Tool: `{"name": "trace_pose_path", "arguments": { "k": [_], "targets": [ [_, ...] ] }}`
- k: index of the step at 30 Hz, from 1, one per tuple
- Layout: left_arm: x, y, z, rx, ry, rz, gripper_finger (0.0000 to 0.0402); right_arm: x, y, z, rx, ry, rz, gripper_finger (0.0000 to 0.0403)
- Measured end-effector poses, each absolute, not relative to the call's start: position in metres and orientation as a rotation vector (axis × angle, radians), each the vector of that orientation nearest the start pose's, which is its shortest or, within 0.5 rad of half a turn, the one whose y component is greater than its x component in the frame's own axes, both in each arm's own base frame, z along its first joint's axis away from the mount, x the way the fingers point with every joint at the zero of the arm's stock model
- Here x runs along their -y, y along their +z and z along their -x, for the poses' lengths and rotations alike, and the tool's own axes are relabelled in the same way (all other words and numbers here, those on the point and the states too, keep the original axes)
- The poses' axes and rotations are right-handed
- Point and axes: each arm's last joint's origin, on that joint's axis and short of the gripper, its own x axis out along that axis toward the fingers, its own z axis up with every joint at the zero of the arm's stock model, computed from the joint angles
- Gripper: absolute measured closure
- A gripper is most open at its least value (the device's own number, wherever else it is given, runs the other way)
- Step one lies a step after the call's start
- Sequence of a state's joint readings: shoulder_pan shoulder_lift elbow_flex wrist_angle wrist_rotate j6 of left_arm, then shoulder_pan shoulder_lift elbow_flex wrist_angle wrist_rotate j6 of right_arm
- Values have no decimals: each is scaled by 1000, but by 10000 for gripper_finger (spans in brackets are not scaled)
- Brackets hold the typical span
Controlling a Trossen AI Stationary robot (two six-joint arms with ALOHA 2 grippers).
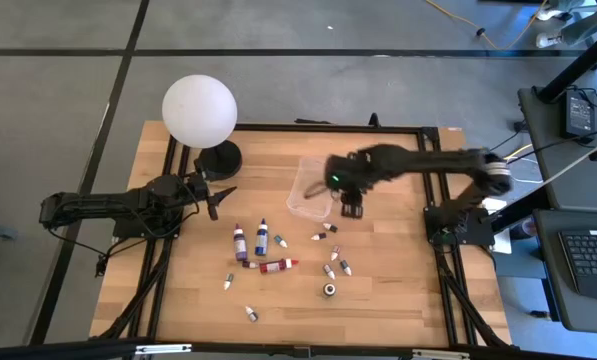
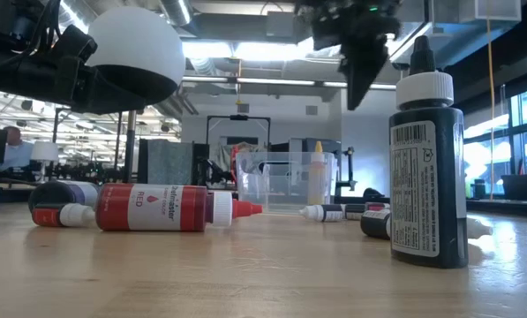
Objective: Pick & Place food coloring
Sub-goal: Put the large purple food coloring bottle in the transparent bin
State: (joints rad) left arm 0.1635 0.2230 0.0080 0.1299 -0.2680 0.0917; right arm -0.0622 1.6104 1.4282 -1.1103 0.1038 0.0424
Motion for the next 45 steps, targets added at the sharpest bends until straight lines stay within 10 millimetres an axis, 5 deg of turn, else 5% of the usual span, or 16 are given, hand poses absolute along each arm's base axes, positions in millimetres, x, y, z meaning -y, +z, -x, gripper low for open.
{"name": "trace_pose_path", "arguments": {
  "k": [9, 18, 28, 34, 45],
  "targets": [
    [-25, 164, -108, -63, 406, -92, 208, -22, 245, -264, -957, -132, 13, 241],
    [-21, 174, -109, 56, 280, -11, 176, -19, 191, -230, -970, -329, 1, 185],
    [-20, 174, -109, 83, 211, 219, 160, -20, 188, -230, -898, -328, -3, 176],
    [-11, 183, -115, 38, 112, 183, 173, -20, 188, -230, -895, -327, -2, 176],
    [13, 199, -143, -495, 241, 282, 178, -20, 188, -230, -891, -338, -26, 176]
  ]
}}
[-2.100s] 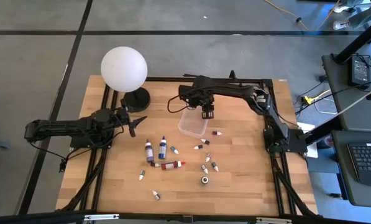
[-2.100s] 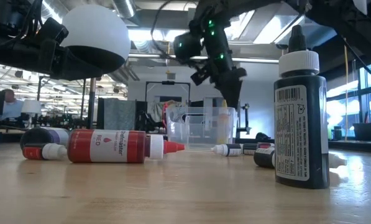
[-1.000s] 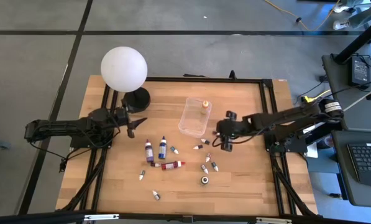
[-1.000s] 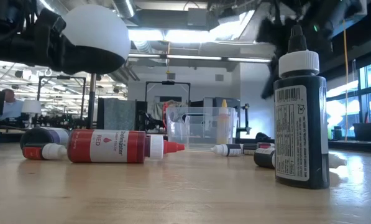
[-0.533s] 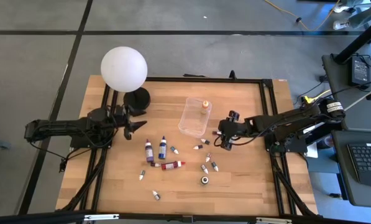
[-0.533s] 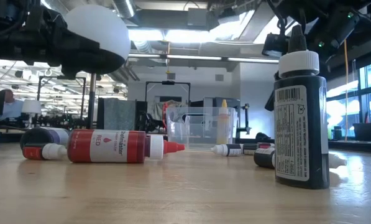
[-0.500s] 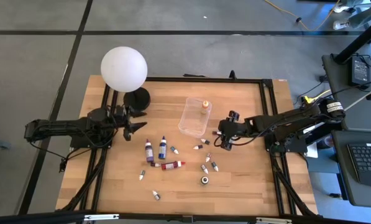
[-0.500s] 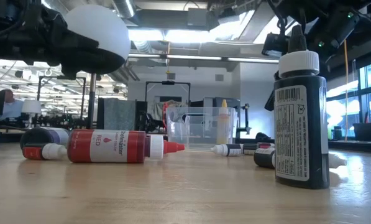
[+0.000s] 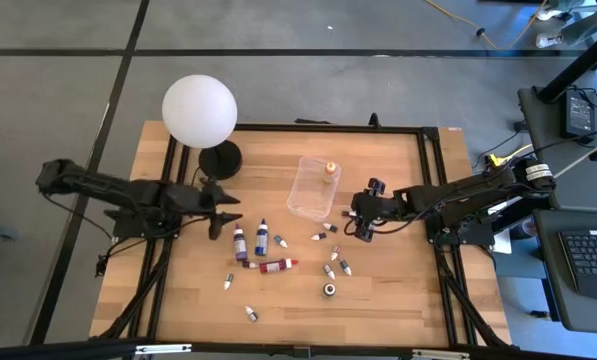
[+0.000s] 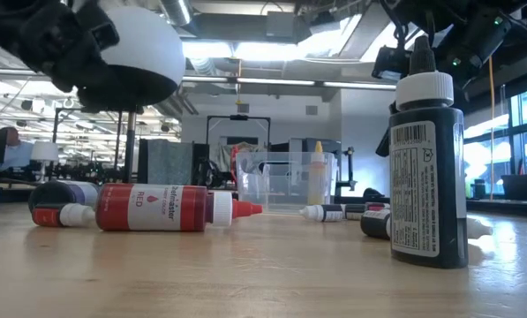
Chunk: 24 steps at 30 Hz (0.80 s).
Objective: Pick & Place food coloring
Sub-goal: Put the large purple food coloring bottle in the transparent bin
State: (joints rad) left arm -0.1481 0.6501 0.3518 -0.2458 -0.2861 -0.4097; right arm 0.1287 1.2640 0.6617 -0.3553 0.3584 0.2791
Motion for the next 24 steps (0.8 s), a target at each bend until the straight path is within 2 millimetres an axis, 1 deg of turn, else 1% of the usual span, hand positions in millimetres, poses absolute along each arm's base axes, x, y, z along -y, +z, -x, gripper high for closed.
{"name": "trace_pose_path", "arguments": {
  "k": [4, 8, 14, 16, 19, 24],
  "targets": [
    [22, 208, -158, -673, 345, 403, 177, -20, 188, -230, -889, -340, -30, 176],
    [32, 218, -179, -820, 439, 495, 178, -20, 188, -230, -890, -339, -29, 176],
    [40, 228, -212, -960, 649, 653, 180, -19, 188, -230, -891, -338, -25, 176],
    [43, 225, -219, -1011, 701, 723, 178, -19, 188, -230, -891, -338, -25, 176],
    [47, 215, -225, -1084, 735, 817, 179, -19, 188, -230, -891, -337, -25, 176],
    [49, 199, -232, -1116, 851, 915, 184, -20, 188, -230, -891, -337, -24, 176]
  ]
}}
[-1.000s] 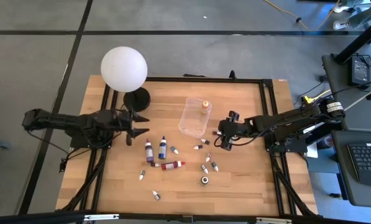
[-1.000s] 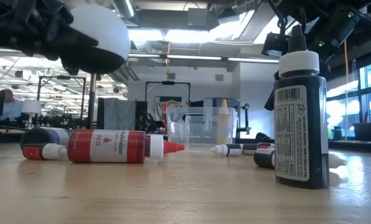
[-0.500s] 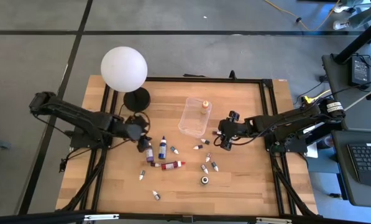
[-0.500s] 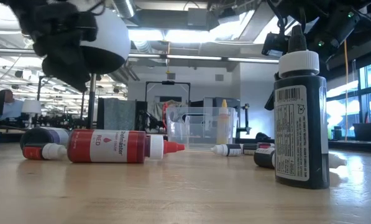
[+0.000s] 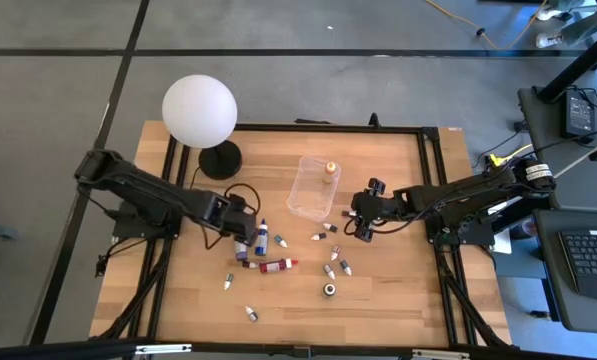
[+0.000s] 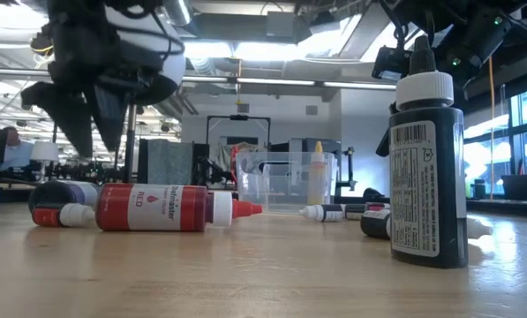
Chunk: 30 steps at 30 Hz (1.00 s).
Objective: Pick & Place food coloring
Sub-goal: Put the large purple food coloring bottle in the transparent bin
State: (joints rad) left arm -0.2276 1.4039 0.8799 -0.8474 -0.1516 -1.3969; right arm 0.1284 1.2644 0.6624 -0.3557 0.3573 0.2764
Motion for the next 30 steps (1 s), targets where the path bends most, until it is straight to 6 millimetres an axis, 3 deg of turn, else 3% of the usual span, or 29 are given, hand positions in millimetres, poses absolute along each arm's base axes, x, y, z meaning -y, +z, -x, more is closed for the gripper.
{"name": "trace_pose_path", "arguments": {
  "k": [20, 30],
  "targets": [
    [44, 160, -240, -1185, 1039, 954, 208, -20, 188, -230, -892, -336, -37, 176],
    [43, 151, -239, -1214, 985, 1021, 215, -19, 174, -225, -891, -322, -40, 176]
  ]
}}
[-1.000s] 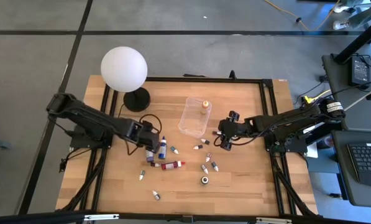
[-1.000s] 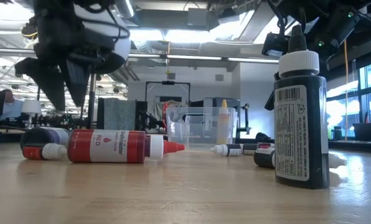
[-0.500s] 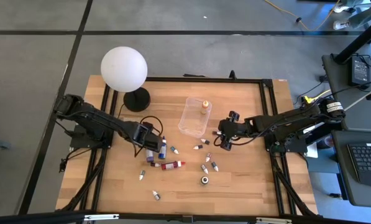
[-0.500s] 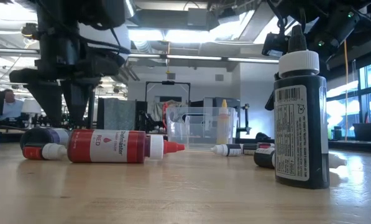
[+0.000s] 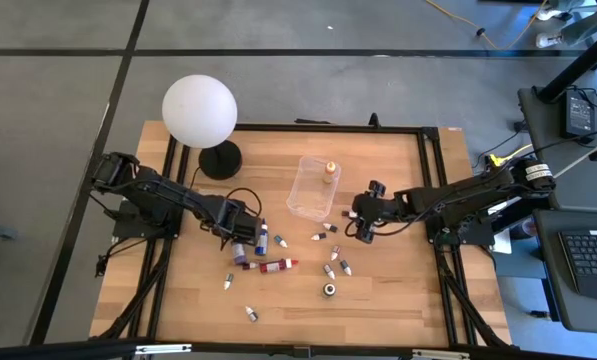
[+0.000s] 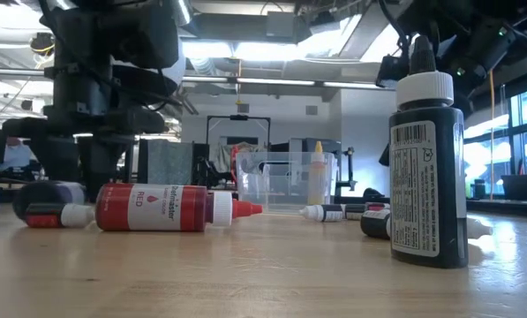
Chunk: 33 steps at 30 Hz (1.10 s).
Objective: Pick & Place food coloring
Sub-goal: Put the large purple food coloring bottle in the transparent bin
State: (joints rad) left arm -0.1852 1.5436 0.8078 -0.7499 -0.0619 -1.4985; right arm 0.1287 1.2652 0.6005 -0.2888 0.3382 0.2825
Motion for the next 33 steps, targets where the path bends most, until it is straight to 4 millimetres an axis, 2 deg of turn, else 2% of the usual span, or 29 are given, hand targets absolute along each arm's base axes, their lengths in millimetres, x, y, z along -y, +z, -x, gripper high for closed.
{"name": "trace_pose_path", "arguments": {
  "k": [4, 11, 28, 33],
  "targets": [
    [45, 151, -242, -1229, 932, 1041, 220, -19, 174, -225, -889, -321, -40, 176],
    [47, 153, -253, -1156, 813, 1058, 230, -19, 174, -225, -889, -320, -39, 176],
    [49, 153, -252, -1170, 797, 1036, 247, -19, 174, -225, -890, -322, -41, 176],
    [51, 142, -256, -1208, 802, 1049, 253, -19, 174, -225, -891, -322, -41, 176]
  ]
}}
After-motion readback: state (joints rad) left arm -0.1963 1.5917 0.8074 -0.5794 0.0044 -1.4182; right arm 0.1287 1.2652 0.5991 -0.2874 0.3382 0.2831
